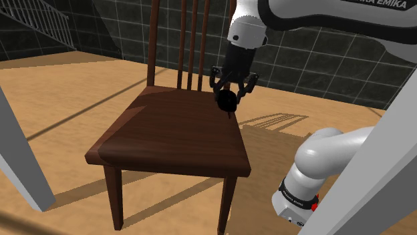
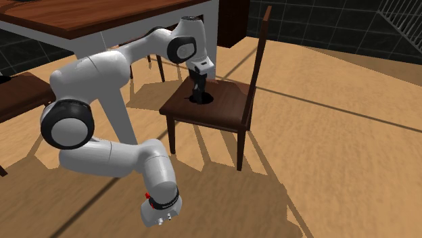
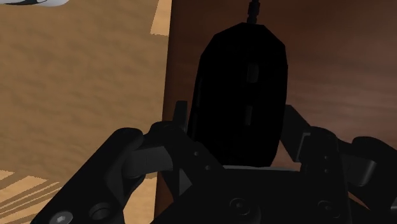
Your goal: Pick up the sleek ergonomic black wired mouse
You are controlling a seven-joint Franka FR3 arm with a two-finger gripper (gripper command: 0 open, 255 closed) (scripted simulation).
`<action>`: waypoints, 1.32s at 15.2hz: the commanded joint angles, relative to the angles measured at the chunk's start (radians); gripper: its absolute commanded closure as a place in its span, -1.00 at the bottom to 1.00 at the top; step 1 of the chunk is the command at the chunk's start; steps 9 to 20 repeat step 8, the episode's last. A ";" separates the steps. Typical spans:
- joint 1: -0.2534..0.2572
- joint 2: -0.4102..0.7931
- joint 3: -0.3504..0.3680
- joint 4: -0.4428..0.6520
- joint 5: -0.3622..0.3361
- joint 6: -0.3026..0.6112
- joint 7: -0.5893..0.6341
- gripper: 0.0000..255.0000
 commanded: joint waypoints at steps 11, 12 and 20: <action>-0.012 0.035 -0.015 0.115 -0.019 -0.081 0.009 1.00; -0.012 0.035 -0.015 0.115 -0.019 -0.081 0.009 1.00; -0.012 0.035 -0.015 0.115 -0.019 -0.081 0.009 1.00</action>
